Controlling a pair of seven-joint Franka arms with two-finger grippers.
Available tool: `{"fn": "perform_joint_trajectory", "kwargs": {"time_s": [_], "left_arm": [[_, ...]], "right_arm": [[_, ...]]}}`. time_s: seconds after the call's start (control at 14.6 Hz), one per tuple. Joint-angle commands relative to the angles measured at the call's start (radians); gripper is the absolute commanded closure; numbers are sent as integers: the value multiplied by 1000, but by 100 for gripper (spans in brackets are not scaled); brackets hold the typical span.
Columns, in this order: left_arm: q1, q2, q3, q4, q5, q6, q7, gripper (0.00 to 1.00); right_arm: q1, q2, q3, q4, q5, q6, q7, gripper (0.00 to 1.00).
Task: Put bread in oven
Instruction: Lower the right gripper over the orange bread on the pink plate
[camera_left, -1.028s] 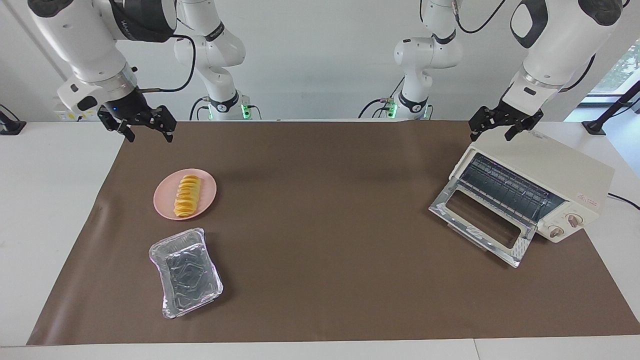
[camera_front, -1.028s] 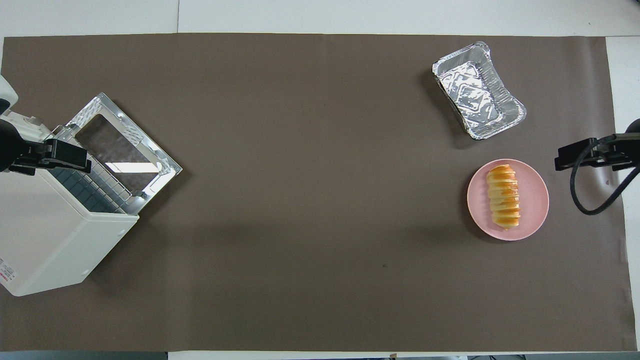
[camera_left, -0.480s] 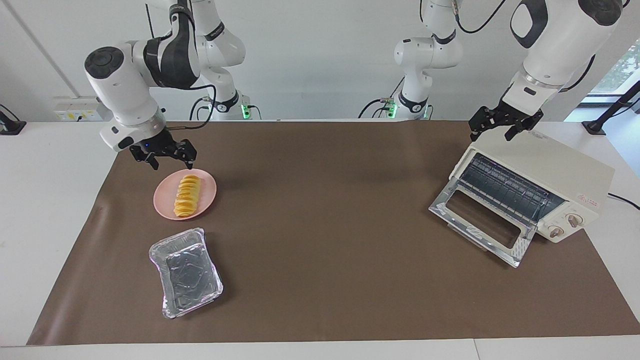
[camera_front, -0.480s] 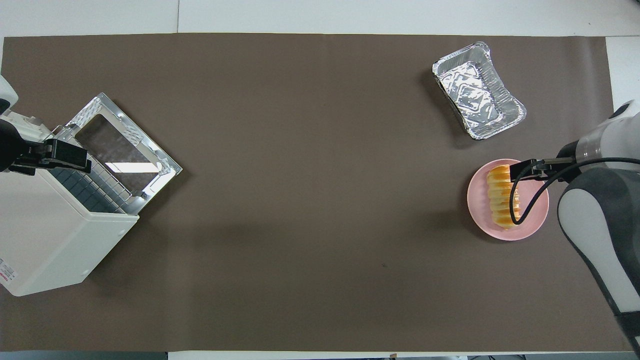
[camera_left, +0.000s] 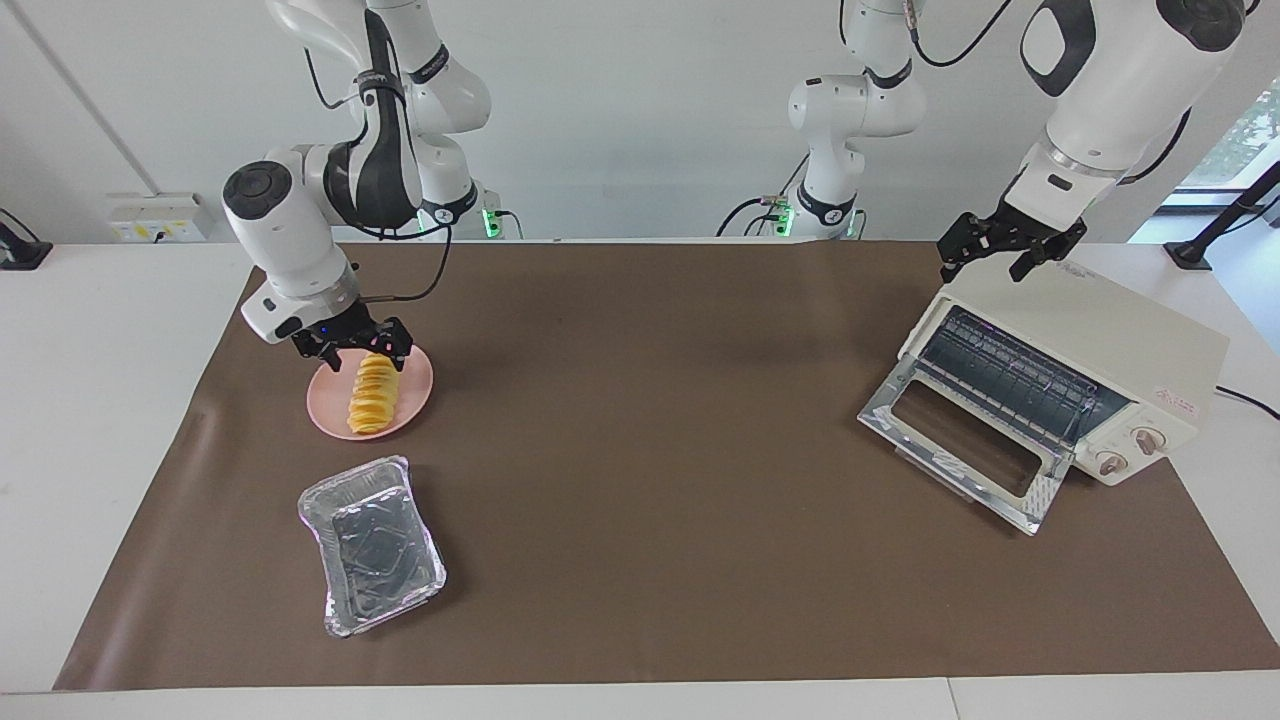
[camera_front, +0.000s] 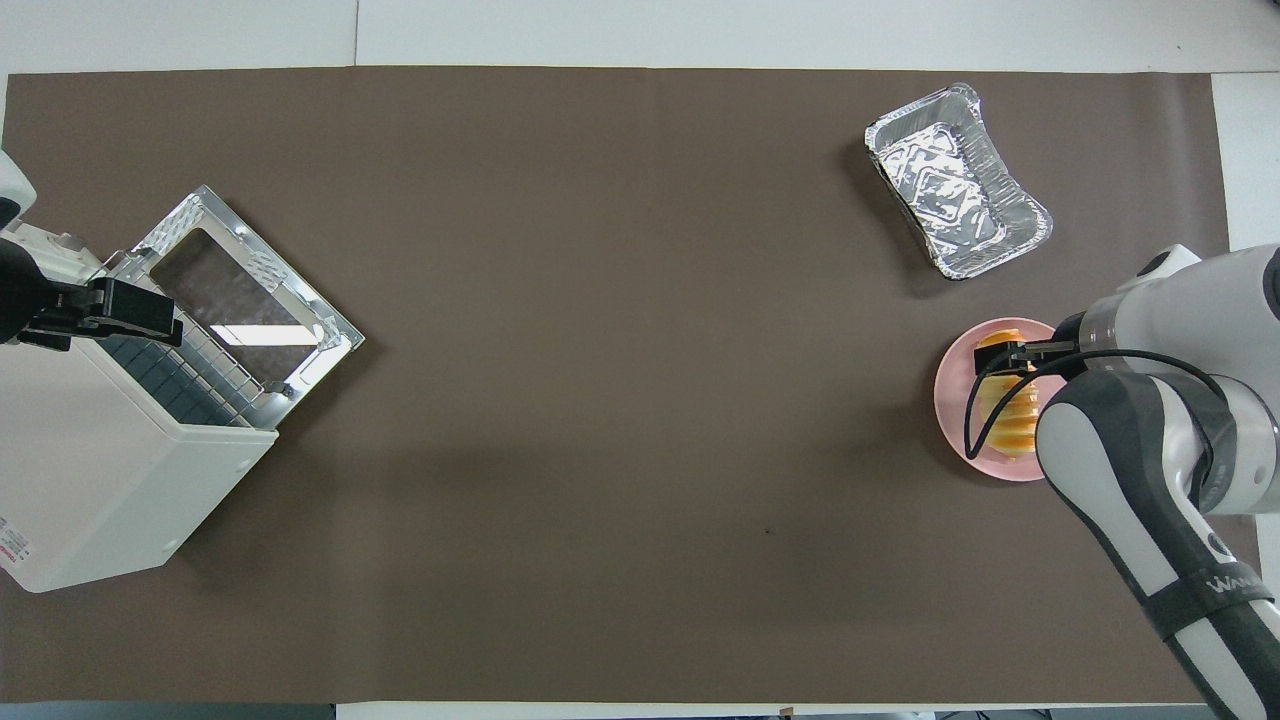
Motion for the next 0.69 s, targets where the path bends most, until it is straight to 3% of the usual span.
{"fn": "perform_joint_trajectory", "kwargs": {"time_s": [0.0,0.34,0.62], "left_arm": [[-1,-4,3,3,6,-4,-6,0],[-1,-4,3,3,6,-4,-6,0],[-1,-4,3,3,6,-4,-6,0]], "right_arm": [[-4,13,2,-46,19,70,9,0],[-19,18,2,-133,19,192,-8,0],[-48,8,2,-175,19,205,-43,2]]}}
